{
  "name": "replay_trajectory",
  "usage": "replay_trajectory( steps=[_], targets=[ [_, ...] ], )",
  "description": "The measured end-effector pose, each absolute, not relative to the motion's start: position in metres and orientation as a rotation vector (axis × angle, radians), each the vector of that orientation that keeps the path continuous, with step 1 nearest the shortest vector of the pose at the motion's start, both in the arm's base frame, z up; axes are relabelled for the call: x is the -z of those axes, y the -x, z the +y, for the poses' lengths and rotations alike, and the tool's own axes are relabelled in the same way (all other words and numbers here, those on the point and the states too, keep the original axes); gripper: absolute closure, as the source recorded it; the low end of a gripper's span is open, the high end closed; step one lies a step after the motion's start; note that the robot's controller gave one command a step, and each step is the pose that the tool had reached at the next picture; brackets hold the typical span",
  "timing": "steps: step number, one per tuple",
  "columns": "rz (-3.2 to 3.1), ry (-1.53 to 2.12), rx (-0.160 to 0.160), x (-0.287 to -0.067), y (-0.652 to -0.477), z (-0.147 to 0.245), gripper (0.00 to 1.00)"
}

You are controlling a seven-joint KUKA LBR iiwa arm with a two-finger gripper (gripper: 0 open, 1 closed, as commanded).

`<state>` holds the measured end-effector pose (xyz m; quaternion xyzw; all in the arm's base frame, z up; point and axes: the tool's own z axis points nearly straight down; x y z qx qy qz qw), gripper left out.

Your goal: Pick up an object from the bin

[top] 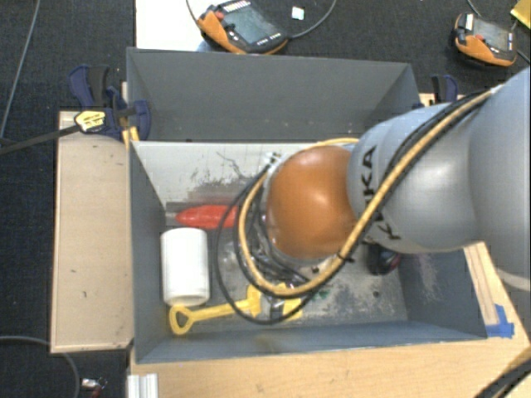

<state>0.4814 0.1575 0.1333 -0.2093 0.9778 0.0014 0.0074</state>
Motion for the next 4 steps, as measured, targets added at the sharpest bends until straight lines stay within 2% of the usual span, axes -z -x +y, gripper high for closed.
replay_trajectory(
  steps=[1, 2, 3, 4],
  targets=[
    [3.12, 0.45, 0.001, -0.073, -0.487, 0.149, 0.0],
    [2.991, 0.9, -0.003, -0.071, -0.484, 0.13, 0.0],
    [3.109, 0.474, -0.002, -0.074, -0.488, 0.149, 1.0],
    [3.11, 0.473, -0.002, -0.074, -0.488, 0.149, 1.0]
  ],
)
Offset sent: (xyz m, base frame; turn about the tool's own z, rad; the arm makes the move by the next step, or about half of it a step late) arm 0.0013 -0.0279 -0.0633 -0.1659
